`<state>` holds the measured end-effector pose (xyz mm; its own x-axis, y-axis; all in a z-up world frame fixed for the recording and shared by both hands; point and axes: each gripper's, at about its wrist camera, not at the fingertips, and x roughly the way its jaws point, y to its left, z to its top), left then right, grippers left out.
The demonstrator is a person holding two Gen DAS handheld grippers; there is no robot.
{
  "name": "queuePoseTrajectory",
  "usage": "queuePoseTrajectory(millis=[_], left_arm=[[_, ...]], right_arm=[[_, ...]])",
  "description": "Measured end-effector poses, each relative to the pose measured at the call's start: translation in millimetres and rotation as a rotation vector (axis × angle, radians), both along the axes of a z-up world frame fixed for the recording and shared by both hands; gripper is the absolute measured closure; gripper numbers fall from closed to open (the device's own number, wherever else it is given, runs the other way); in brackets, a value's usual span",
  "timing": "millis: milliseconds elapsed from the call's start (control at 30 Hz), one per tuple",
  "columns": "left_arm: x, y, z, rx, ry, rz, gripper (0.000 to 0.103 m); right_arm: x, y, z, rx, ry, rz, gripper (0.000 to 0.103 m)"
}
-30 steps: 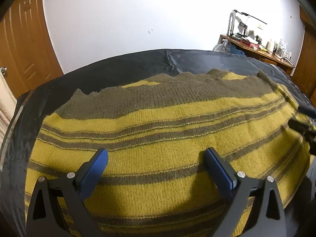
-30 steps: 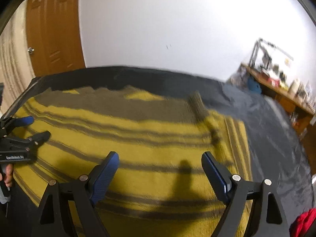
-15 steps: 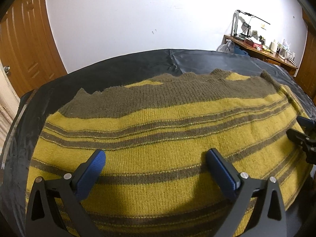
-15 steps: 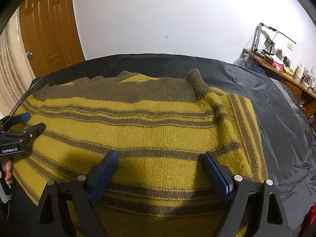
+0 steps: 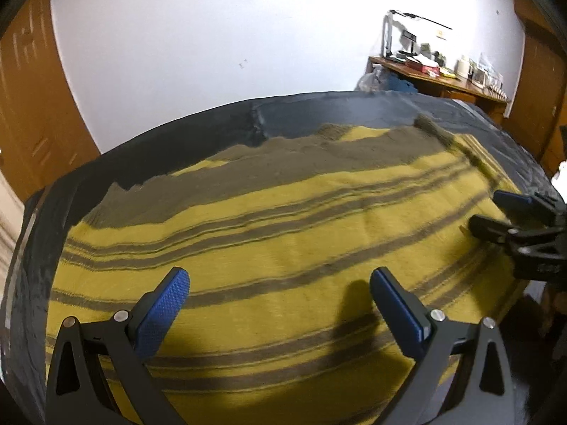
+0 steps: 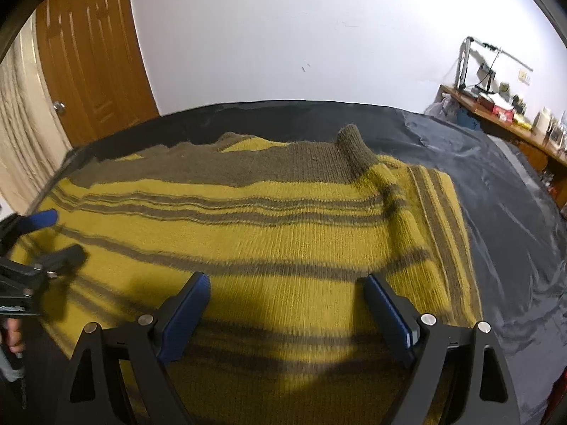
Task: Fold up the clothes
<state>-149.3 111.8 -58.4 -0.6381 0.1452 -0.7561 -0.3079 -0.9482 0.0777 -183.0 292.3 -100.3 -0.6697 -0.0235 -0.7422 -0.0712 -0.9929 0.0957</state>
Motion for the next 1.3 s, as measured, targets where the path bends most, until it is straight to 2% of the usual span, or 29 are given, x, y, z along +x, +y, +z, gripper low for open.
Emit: queuePoseTrajectory(millis=[100,267,467,633,1033,1133,1200,1300], left_arm=[[-2.3,4.4,-5.8,-0.004,-0.023,-0.001,0.001],[-1.5,13.8,-4.7,0.01,-0.028,-0.014,0.001],[6.2,34.0,0.1,0.009,-0.02,-0.071,0.001],[7.4,44.3,0.7,0.009,-0.025,-0.089,0.001],[-1.3,33.6,-9.7,0.083,-0.076,-0.076,0.001],[-1.1,32.4,-10.2,0.094,-0.074,-0.081,0.001],[-0.5,32.2,-10.8,0.095,-0.07,-0.086,0.001],[0.2,32.4,-11.7,0.098,-0.067,-0.088,0.001]], right_arm=[[23.5,18.6,14.6,-0.071,0.044,-0.026,0.012],[64.6,68.2,32.3,-0.148,0.101,-0.139,0.012],[85.7,109.3,10.3,-0.284,0.062,-0.226,0.012],[82.7,113.2,-0.5,-0.382,0.058,-0.204,0.012],[44.0,87.3,-5.9,-0.332,0.024,-0.113,0.013],[34.4,80.3,-6.2,-0.302,0.01,-0.095,0.023],[32.2,81.5,-7.1,-0.307,0.005,-0.102,0.042],[31.5,89.0,-9.3,-0.341,0.004,-0.121,0.055]])
